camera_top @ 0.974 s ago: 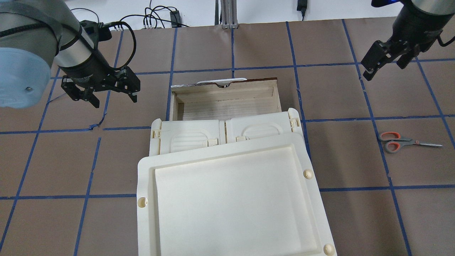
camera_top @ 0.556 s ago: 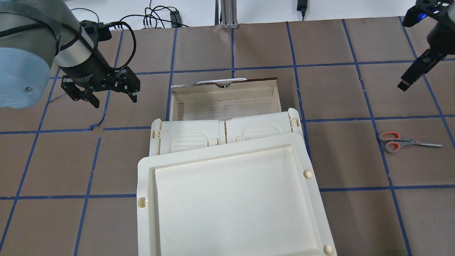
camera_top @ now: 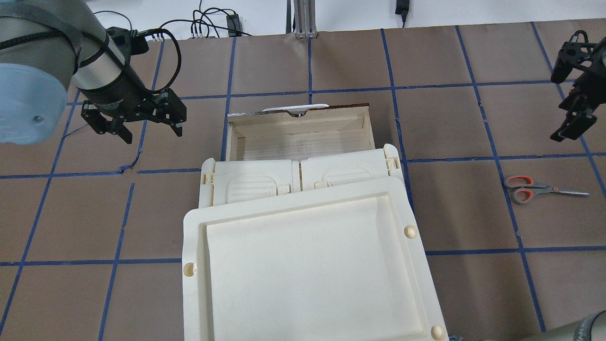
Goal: Put scissors in drawer and close it
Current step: 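Move the right gripper outward and down toward the orange-handled scissors, then lower the right gripper over the scissors handles and close on them, then lift the scissors with the right gripper and carry them toward the drawer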
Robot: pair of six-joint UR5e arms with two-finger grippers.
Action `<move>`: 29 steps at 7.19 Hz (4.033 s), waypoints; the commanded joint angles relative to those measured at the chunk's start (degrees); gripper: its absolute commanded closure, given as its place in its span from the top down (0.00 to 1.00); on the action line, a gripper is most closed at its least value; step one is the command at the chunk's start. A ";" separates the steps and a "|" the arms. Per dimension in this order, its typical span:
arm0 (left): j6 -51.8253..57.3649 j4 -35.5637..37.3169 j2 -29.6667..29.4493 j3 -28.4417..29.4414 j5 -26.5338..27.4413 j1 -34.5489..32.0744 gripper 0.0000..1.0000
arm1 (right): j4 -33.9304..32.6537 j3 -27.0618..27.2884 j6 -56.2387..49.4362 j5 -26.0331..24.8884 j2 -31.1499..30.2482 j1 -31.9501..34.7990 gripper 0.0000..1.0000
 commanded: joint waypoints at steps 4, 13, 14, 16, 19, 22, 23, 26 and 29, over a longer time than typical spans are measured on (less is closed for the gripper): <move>0.12 0.00 0.00 0.00 0.00 0.09 1.00 | -25.66 18.46 -21.11 3.18 1.88 -7.59 0.98; 0.29 -0.09 0.00 -0.09 0.09 0.35 1.00 | -27.14 23.16 -31.50 2.21 1.44 -8.05 0.93; 0.21 -0.09 -0.08 -0.09 0.00 0.79 1.00 | -27.05 23.16 -32.63 2.21 1.88 -9.27 0.93; 0.21 -0.09 -0.43 -0.09 -0.09 0.88 1.00 | -27.05 23.16 -33.09 2.30 1.97 -9.98 0.90; 0.56 -0.09 -0.61 -0.09 0.09 0.79 1.00 | -27.05 23.86 -33.35 2.38 1.97 -9.98 0.76; 0.56 -0.09 -0.61 0.00 0.09 0.79 1.00 | -27.05 23.69 -32.91 2.21 1.88 -9.98 0.25; 0.47 0.09 -0.70 0.09 -0.09 0.88 1.00 | -27.05 23.69 -32.91 2.21 1.88 -9.98 0.10; 0.47 0.00 -0.70 0.00 -0.17 0.79 1.00 | -24.96 20.11 -27.75 2.38 -0.30 -9.46 0.01; 0.47 0.00 -0.70 0.00 -0.26 0.79 1.00 | -5.22 8.26 -11.26 2.47 -5.75 -2.03 0.00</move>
